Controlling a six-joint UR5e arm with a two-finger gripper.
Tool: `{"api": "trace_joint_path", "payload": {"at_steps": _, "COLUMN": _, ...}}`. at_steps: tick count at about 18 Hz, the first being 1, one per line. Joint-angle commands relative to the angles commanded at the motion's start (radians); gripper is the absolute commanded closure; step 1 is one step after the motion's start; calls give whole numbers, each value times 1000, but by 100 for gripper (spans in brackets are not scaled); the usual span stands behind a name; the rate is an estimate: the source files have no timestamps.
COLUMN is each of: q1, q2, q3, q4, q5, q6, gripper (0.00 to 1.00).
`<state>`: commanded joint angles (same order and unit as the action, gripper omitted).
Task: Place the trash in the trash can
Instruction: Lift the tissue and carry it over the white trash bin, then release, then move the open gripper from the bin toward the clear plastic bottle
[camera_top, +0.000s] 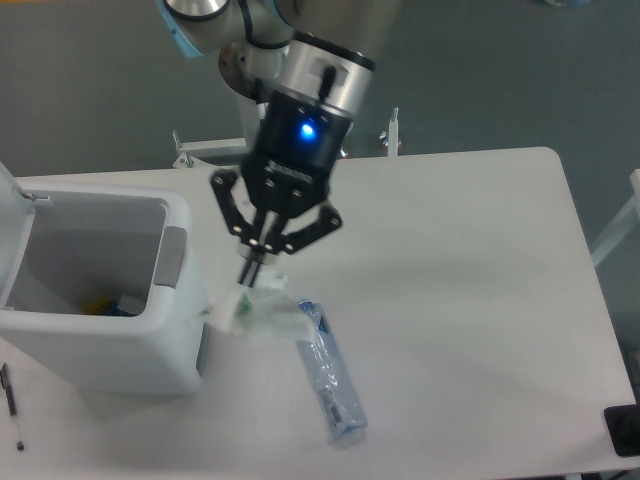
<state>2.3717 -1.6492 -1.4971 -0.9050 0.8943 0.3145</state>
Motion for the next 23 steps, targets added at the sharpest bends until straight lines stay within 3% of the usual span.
{"api": "trace_joint_path", "payload": {"at_steps": 4, "q1": -58, "q2": 31, "q3": -12, "q4": 0, "q5": 8, "q6": -18, "gripper": 100}}
{"api": "trace_joint_path", "payload": {"at_steps": 8, "q1": -95, "q2": 32, "q3": -22, "q4": 2, "q5": 11, "q6": -18, "gripper": 84}}
{"api": "trace_joint_path", "payload": {"at_steps": 10, "q1": -106, "q2": 32, "q3": -35, "q4": 3, "q5": 9, "q6": -12, "gripper": 68}}
{"api": "trace_joint_path", "payload": {"at_steps": 11, "q1": -109, "q2": 31, "q3": -37, "q4": 3, "q5": 9, "q6": -9, "gripper": 50}}
{"api": "trace_joint_path", "payload": {"at_steps": 12, "q1": -111, "q2": 31, "q3": -37, "q4": 3, "q5": 9, "q6": -9, "gripper": 39}}
{"api": "trace_joint_path", "payload": {"at_steps": 13, "q1": -111, "q2": 29, "q3": -38, "q4": 3, "q5": 9, "q6": -5, "gripper": 14}}
{"api": "trace_joint_path", "payload": {"at_steps": 23, "q1": -94, "q2": -6, "q3": -49, "q4": 12, "q5": 12, "q6": -5, "gripper": 1}}
